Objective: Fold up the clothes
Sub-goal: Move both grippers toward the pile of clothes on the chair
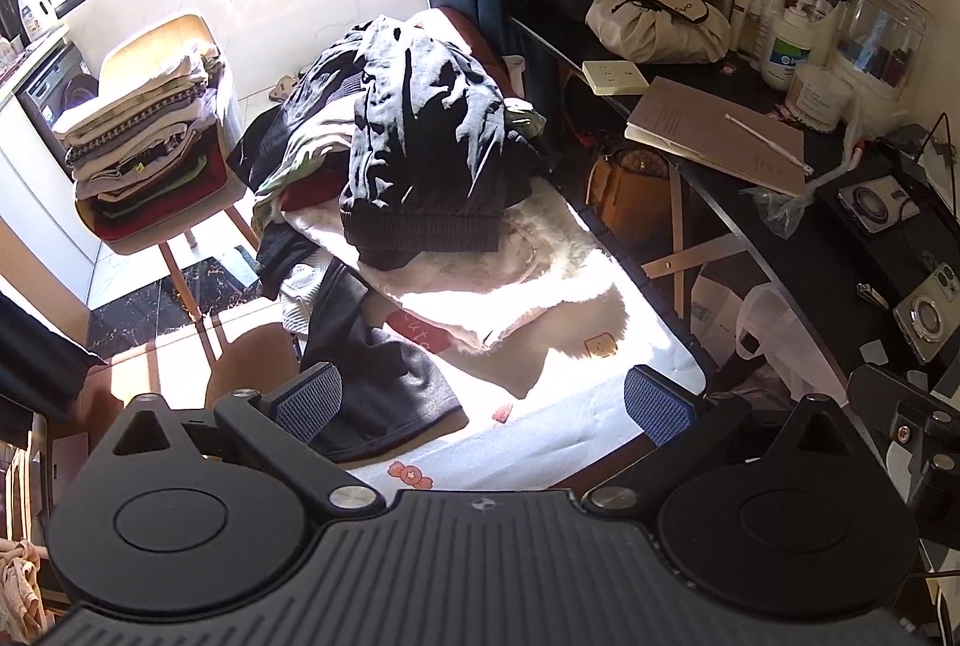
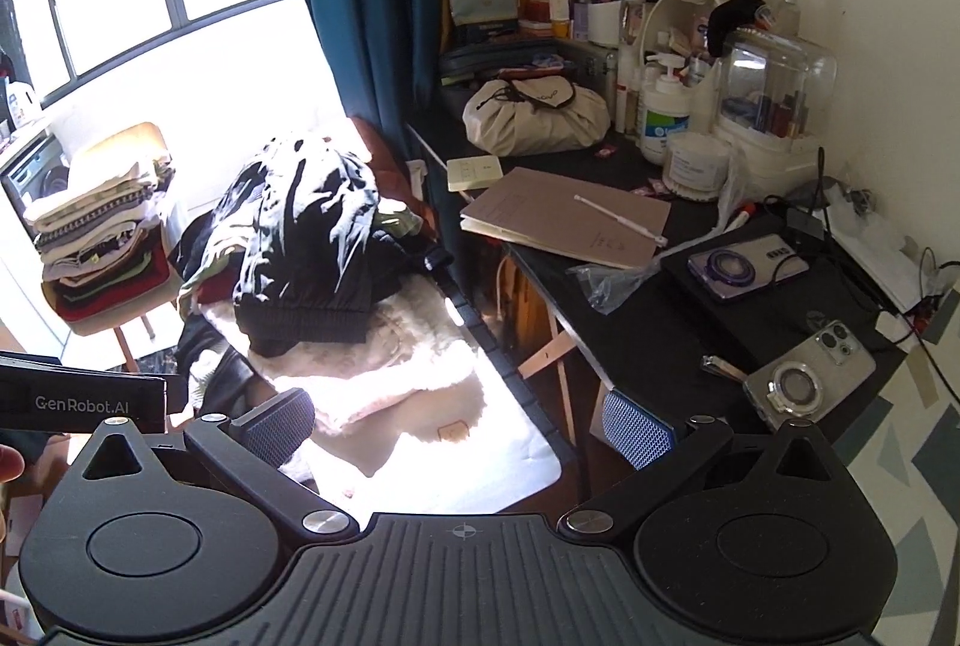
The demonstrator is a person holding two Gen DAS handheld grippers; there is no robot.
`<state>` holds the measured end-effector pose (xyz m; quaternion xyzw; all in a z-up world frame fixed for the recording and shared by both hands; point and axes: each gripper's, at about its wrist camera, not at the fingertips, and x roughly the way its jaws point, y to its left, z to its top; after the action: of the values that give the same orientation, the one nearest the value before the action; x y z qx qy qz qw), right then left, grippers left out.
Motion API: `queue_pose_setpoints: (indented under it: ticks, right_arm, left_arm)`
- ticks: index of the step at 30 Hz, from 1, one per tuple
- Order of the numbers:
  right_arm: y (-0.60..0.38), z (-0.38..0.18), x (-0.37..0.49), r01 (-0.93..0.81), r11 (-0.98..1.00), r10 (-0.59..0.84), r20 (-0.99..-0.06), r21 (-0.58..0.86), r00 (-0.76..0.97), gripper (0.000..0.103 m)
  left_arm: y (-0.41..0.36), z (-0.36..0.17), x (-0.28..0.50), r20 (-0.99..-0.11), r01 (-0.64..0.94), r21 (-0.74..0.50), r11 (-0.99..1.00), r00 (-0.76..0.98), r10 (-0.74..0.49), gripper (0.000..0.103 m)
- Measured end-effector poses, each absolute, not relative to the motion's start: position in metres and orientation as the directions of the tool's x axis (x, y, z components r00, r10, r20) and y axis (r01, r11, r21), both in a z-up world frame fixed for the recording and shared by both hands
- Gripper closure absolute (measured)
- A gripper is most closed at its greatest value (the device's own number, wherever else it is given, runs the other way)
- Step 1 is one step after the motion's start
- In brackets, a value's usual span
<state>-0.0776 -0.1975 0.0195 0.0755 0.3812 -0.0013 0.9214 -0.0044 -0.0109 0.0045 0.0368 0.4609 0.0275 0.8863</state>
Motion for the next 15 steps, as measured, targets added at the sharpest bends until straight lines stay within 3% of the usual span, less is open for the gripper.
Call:
queue_pose_setpoints:
  ticks: [10, 15]
  right_arm:
    - [-0.212, 0.018, -0.066, 0.11, 0.97, 0.089, -0.735, 0.219, 0.672, 0.001]
    - [-0.21, 0.027, -0.059, 0.119, 0.979, 0.038, -0.721, 0.166, 0.692, 0.001]
  left_arm:
    - [0.025, 0.004, 0.016, -0.846, -0.039, -0.069, 0.997, 0.532, -0.038, 0.0]
    - [0.033, 0.001, 0.027, -0.839, -0.046, -0.069, 0.997, 0.543, -0.033, 0.0]
